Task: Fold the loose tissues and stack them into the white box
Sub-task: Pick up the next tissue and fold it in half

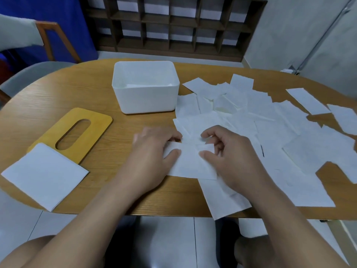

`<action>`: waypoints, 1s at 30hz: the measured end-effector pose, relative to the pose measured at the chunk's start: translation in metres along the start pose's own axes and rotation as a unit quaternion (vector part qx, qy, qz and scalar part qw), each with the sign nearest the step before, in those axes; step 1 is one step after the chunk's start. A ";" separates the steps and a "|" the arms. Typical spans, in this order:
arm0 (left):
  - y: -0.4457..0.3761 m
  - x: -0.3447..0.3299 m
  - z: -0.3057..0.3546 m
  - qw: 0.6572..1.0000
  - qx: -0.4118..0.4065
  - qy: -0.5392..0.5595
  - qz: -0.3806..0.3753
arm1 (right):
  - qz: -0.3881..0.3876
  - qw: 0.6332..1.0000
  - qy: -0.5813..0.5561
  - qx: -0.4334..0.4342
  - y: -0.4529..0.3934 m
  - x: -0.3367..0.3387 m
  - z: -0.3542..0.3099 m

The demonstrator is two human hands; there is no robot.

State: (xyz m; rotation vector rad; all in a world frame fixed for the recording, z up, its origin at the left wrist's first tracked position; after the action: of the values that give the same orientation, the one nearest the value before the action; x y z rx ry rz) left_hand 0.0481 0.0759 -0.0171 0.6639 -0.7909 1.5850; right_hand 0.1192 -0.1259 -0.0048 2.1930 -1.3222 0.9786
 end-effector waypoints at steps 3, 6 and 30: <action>-0.005 -0.005 0.002 0.999 0.007 -0.029 0.014 | 0.027 0.998 0.060 0.013 0.001 0.002 0.005; -0.006 -0.003 0.002 0.999 0.008 -0.008 0.031 | 0.050 0.995 0.077 0.030 0.002 0.005 0.001; 0.102 0.119 -0.116 0.953 0.182 -0.008 0.242 | 0.002 0.981 0.108 0.163 0.005 -0.173 -0.179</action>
State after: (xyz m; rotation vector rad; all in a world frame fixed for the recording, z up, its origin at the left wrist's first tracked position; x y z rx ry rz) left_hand -0.0701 0.2307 -0.0070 0.7842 -0.7097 2.2107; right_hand -0.0033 0.0912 -0.0115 2.2298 -1.1316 1.4787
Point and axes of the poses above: each hand's wrist, its own y-axis away from the middle knuckle, its own x-axis out of the back of the hand, z = x × y, the point moved 6 cm from there along -y, towards the middle knuckle, and after that the axes turned 5 degrees about -z, right-handed, at the moved point
